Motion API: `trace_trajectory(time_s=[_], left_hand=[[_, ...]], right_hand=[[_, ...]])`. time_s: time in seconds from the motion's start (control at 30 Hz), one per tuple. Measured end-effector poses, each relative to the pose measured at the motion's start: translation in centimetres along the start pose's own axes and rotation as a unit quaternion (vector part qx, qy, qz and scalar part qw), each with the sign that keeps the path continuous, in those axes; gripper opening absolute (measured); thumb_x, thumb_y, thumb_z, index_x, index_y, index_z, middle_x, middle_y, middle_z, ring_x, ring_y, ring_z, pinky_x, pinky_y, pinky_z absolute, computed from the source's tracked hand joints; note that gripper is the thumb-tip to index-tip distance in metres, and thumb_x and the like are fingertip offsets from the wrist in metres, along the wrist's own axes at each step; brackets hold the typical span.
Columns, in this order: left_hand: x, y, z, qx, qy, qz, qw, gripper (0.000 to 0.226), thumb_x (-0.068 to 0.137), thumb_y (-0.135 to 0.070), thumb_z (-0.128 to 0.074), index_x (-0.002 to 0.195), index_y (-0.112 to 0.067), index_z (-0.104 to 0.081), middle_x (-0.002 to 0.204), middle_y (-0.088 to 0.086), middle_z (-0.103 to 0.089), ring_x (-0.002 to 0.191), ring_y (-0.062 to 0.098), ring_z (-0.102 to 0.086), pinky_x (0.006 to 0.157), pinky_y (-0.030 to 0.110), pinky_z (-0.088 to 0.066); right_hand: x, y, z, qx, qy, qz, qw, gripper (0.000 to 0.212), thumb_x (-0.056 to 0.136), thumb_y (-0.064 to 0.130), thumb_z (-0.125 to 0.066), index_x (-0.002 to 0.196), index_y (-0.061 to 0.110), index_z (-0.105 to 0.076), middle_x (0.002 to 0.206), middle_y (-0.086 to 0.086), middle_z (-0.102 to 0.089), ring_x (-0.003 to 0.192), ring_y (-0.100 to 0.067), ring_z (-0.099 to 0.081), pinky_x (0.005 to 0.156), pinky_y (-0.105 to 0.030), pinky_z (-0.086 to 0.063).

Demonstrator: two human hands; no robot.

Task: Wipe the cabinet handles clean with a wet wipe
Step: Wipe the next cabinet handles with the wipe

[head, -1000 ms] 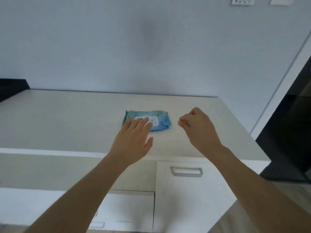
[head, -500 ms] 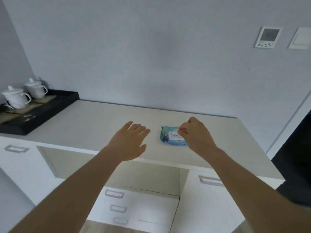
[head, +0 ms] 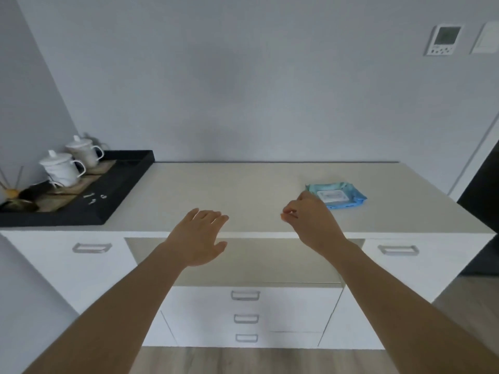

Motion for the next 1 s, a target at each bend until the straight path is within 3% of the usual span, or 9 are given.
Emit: trace_trajectory(time_s=[0.27, 0.63, 0.8, 1.0], left_hand=[[0.8, -0.8, -5.7, -0.028, 0.037, -0.045, 0.998, 0.062, 0.099, -0.045, -0.035, 0.150, -0.020, -0.014, 0.156, -0.002, -0.018, 0.143, 0.015, -0.014, 0.119, 0.033, -0.004], [2.7, -1.2, -19.2, -0.049, 0.137, -0.051, 0.988, 0.061, 0.099, -0.043, -0.037, 0.150, -0.021, -0.013, 0.158, 0.000, -0.013, 0.144, 0.016, -0.012, 0.119, 0.033, -0.002], [2.7, -1.0, -25.6, -0.048, 0.163, -0.051, 0.984, 0.064, 0.099, -0.042, -0.037, 0.152, -0.019, -0.009, 0.159, 0.000, -0.006, 0.145, 0.016, -0.009, 0.118, 0.032, 0.000], [4.4, -0.2, -35.3, -0.039, 0.151, -0.044, 0.987, 0.072, 0.099, -0.040, -0.036, 0.151, -0.018, 0.008, 0.158, 0.000, 0.014, 0.146, 0.016, 0.004, 0.118, 0.032, 0.004]], right_hand=[[-0.3, -0.6, -5.4, 0.011, 0.020, -0.018, 1.000, 0.020, 0.092, 0.021, -0.058, 0.102, 0.009, -0.070, 0.102, -0.010, -0.053, 0.090, -0.025, -0.059, 0.080, -0.032, -0.046], [-0.7, -7.2, -18.6, 0.059, 0.081, -0.071, 0.992, 0.015, 0.090, 0.023, -0.060, 0.092, 0.013, -0.072, 0.086, 0.003, -0.045, 0.079, -0.019, -0.059, 0.073, -0.026, -0.045], [-2.4, -10.0, -25.6, 0.085, 0.116, -0.105, 0.984, 0.016, 0.091, 0.019, -0.058, 0.093, 0.012, -0.072, 0.089, 0.000, -0.047, 0.078, -0.020, -0.060, 0.075, -0.029, -0.049], [-4.6, -14.7, -34.9, 0.106, 0.082, -0.172, 0.976, 0.015, 0.091, 0.018, -0.059, 0.093, 0.009, -0.071, 0.089, 0.001, -0.048, 0.077, -0.019, -0.059, 0.073, -0.026, -0.046]])
Point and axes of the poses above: each hand's wrist, its own x-axis towards the middle knuckle, its own z-axis out of the back of the hand, y = z × x, the point moved 8 cm from there along x, towards the middle knuckle
